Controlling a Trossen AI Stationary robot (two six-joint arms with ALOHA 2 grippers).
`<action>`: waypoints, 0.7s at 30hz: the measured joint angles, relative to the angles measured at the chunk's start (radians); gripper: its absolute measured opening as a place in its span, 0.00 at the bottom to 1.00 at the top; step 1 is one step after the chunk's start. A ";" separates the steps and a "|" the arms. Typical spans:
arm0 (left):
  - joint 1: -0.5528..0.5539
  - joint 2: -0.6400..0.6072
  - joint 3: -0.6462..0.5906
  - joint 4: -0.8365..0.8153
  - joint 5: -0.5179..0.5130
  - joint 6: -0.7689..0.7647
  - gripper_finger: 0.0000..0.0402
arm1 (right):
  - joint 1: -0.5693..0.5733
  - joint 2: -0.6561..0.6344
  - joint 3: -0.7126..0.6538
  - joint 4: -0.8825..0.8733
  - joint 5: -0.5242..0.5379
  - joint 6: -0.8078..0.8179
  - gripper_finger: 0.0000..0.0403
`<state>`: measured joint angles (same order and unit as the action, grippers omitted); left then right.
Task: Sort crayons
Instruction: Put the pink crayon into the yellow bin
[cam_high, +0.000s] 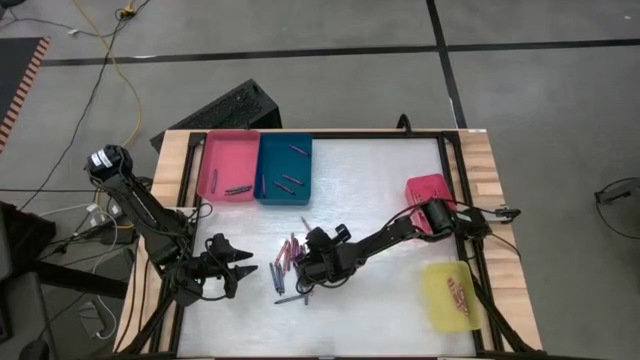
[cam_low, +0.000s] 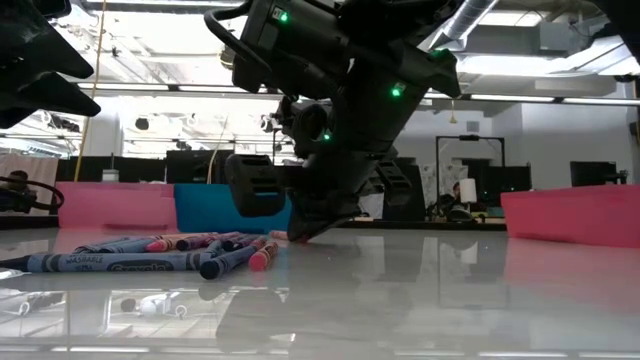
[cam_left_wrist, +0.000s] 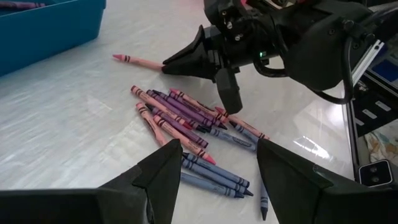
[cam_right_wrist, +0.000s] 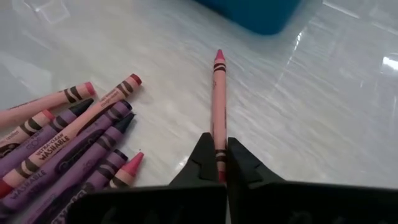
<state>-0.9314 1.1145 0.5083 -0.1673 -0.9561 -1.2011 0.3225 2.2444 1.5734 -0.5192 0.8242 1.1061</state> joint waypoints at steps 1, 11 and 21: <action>0.000 0.000 0.000 0.000 0.000 0.000 0.49 | 0.003 0.000 0.000 0.001 0.000 0.001 0.01; 0.000 0.000 0.000 0.000 0.002 0.000 0.49 | 0.047 0.004 0.085 -0.105 -0.006 -0.007 0.01; 0.000 0.000 0.000 0.000 0.003 0.000 0.49 | 0.103 0.004 0.231 -0.536 0.041 0.185 0.01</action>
<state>-0.9318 1.1145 0.5083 -0.1673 -0.9531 -1.2011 0.4251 2.2486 1.8041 -1.0553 0.8651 1.2910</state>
